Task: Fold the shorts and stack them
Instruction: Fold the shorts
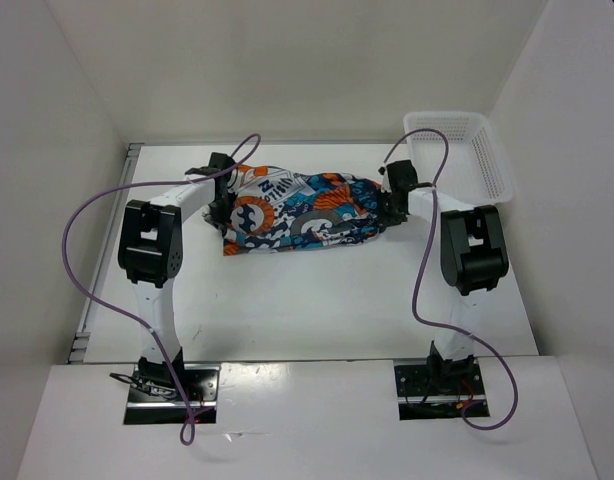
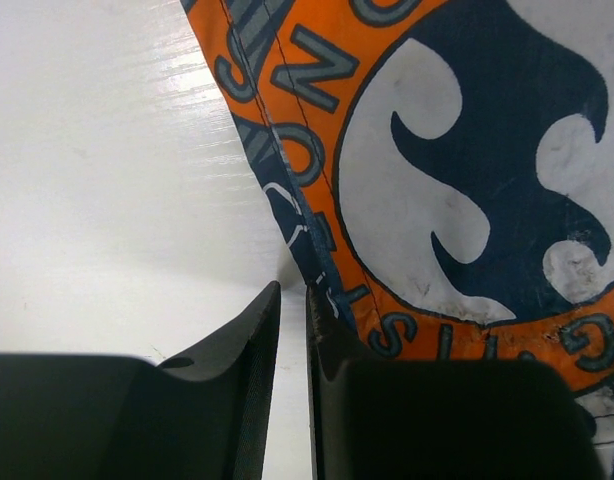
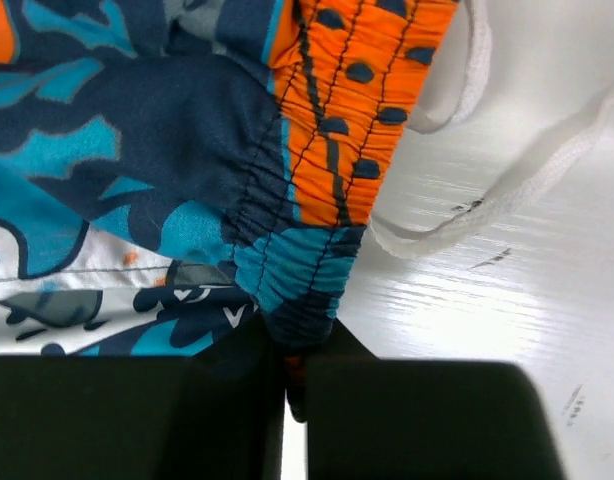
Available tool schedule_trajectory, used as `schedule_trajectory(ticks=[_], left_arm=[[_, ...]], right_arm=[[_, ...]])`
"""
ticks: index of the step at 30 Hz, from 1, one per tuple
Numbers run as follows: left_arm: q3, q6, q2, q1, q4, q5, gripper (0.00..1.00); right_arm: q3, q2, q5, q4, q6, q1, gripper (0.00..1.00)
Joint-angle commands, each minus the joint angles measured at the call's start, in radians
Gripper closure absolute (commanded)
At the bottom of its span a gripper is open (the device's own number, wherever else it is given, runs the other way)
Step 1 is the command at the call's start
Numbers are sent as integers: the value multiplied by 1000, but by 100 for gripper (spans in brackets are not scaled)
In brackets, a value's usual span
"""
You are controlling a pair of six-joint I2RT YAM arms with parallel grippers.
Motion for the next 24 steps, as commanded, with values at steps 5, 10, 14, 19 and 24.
schedule_trajectory(ticks=[5, 10, 14, 19, 24], left_arm=[[-48, 5, 70, 19, -39, -17, 77], [-48, 5, 49, 19, -48, 64, 76], [-48, 5, 49, -1, -48, 87, 76], [-9, 5, 70, -45, -39, 116, 79], [34, 5, 90, -64, -30, 147, 80]], right_arm=[[22, 8, -33, -13, 2, 22, 100], [122, -46, 13, -31, -67, 40, 100], [180, -107, 96, -40, -173, 71, 100], [161, -201, 175, -40, -314, 206, 100], [173, -235, 266, -40, -437, 347, 100]])
